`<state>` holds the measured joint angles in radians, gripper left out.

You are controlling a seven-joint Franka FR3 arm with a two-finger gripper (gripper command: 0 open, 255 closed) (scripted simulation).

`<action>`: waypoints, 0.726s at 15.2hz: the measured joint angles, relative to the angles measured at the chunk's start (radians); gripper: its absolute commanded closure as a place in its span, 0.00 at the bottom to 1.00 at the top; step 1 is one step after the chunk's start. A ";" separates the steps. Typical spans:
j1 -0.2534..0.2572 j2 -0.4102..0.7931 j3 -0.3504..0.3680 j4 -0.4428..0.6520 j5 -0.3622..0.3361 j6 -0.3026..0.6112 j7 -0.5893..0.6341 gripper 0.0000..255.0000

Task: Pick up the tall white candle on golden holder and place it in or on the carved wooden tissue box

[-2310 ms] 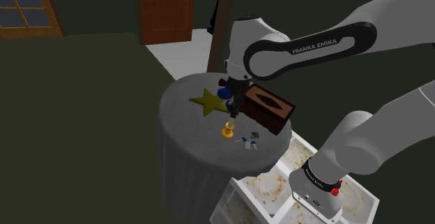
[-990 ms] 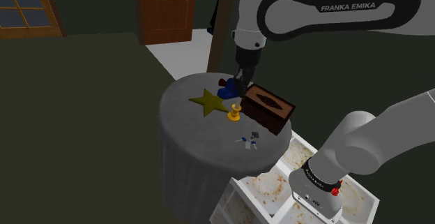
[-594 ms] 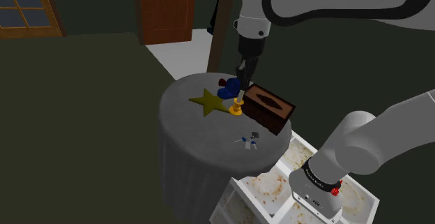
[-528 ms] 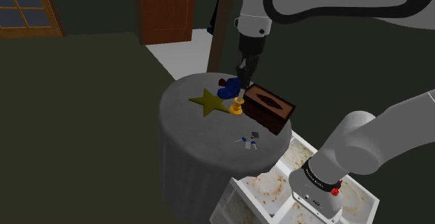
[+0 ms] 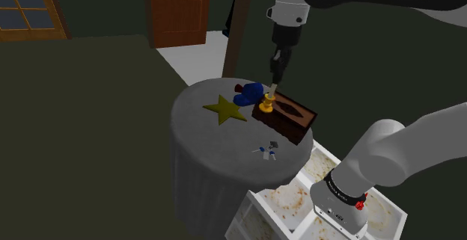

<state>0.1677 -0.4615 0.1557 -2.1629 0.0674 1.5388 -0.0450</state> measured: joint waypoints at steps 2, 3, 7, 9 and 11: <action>-0.017 -0.028 -0.038 -0.013 -0.022 -0.016 -0.049 1.00; -0.025 -0.042 -0.055 -0.013 -0.033 -0.031 -0.071 1.00; -0.056 -0.070 -0.122 -0.006 -0.079 -0.066 -0.159 1.00; -0.073 -0.092 -0.159 -0.012 -0.105 -0.081 -0.206 1.00; -0.089 -0.096 -0.195 0.005 -0.132 -0.099 -0.254 1.00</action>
<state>0.0790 -0.5574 -0.0397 -2.1576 -0.0646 1.4395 -0.2993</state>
